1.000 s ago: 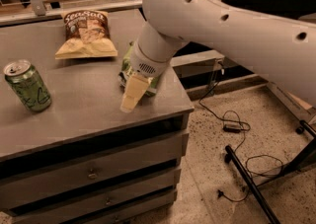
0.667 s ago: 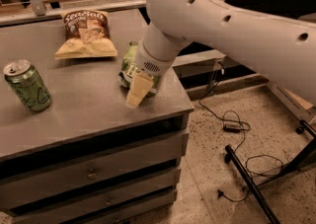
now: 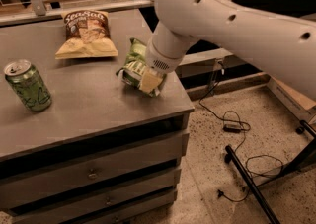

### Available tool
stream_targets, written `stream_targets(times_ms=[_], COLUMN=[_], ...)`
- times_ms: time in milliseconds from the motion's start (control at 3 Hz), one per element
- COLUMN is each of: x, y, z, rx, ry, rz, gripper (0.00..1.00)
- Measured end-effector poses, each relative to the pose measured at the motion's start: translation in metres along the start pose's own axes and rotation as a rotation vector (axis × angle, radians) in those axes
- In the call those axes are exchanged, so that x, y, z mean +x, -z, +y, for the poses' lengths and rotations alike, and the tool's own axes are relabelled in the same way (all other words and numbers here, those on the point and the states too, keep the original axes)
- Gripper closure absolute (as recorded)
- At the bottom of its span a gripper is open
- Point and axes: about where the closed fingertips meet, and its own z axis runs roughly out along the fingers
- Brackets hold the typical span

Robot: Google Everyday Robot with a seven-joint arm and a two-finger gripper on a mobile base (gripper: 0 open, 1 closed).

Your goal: Pick green jalapeno chip bag

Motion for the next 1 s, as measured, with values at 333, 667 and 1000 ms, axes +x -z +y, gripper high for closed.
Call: stream_targets(times_ms=[333, 667, 1000], x=[-0.008, -0.017, -0.031], y=[0.024, 0.072, 0.132], z=[-0.004, -0.013, -0.016], rx=[-0.05, -0.08, -0.096], ry=[0.005, 0.024, 0.084], rz=[-0.077, -0.216, -0.402], gripper=[1.0, 1.0, 1.0])
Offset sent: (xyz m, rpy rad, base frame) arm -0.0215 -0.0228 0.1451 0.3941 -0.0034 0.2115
